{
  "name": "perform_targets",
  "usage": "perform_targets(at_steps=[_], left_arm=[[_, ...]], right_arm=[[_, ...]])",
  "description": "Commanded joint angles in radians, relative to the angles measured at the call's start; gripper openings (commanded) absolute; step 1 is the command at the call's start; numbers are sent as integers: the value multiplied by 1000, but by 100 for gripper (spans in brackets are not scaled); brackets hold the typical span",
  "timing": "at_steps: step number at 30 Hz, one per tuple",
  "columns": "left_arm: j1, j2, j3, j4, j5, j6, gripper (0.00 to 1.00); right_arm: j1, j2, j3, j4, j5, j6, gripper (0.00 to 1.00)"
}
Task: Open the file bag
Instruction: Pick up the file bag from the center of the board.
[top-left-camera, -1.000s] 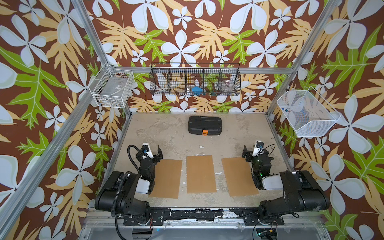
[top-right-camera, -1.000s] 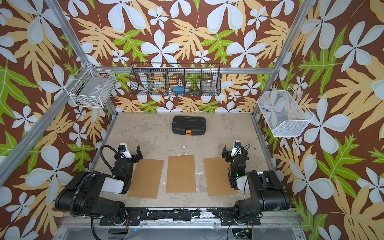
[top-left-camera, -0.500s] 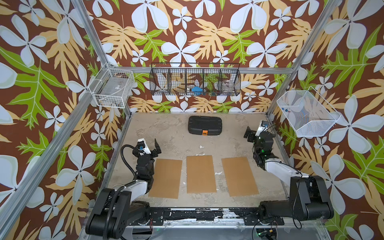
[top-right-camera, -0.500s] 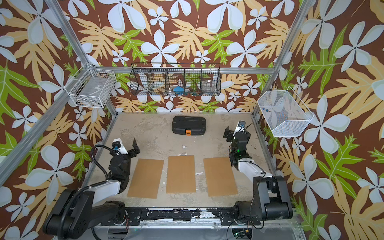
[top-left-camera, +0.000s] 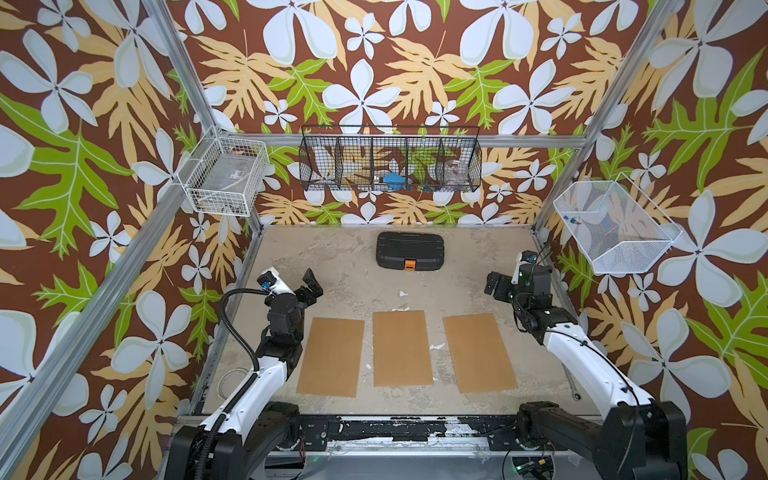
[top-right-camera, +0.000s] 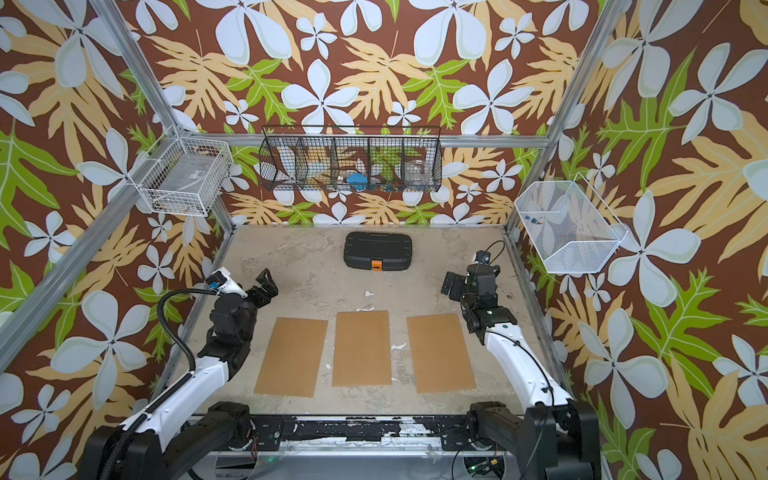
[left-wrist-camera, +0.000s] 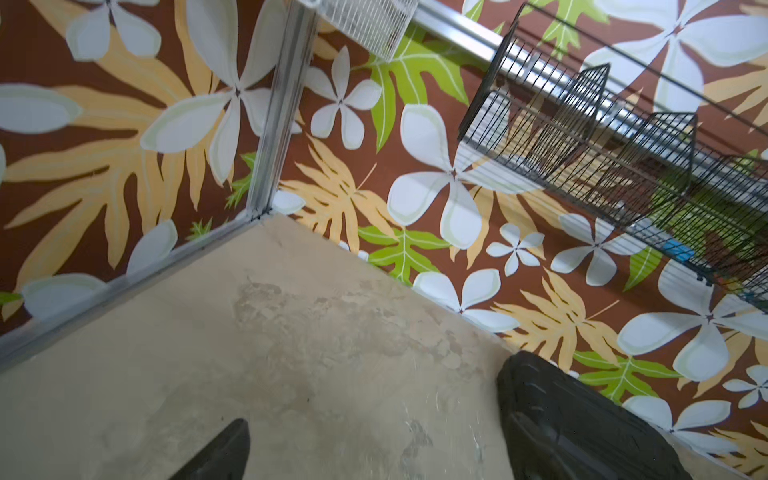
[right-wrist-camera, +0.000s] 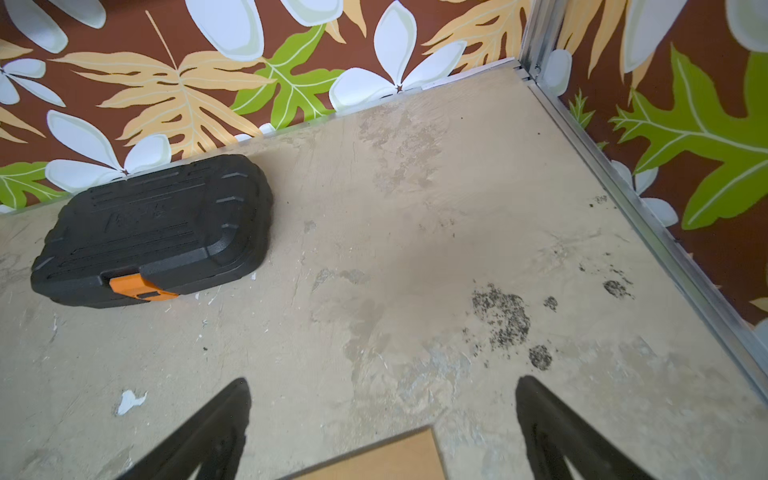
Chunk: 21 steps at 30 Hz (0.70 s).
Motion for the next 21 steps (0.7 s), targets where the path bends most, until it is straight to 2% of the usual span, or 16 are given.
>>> perform_targets(at_steps=[1, 4, 7, 13, 21], left_arm=[[-5, -45, 4, -189, 88, -83, 100], [-32, -65, 27, -290, 94, -105, 100], [-98, -49, 71, -403, 63, -110, 100], [-256, -38, 116, -579, -13, -129, 100], [-323, -87, 85, -678, 117, -157, 100]], right_arm=[[3, -74, -26, -90, -74, 6, 100], [9, -130, -47, -117, -141, 21, 100], [24, -153, -53, -156, -197, 33, 100], [126, -197, -70, -228, -195, 45, 100], [204, -229, -107, -293, -254, 64, 95]])
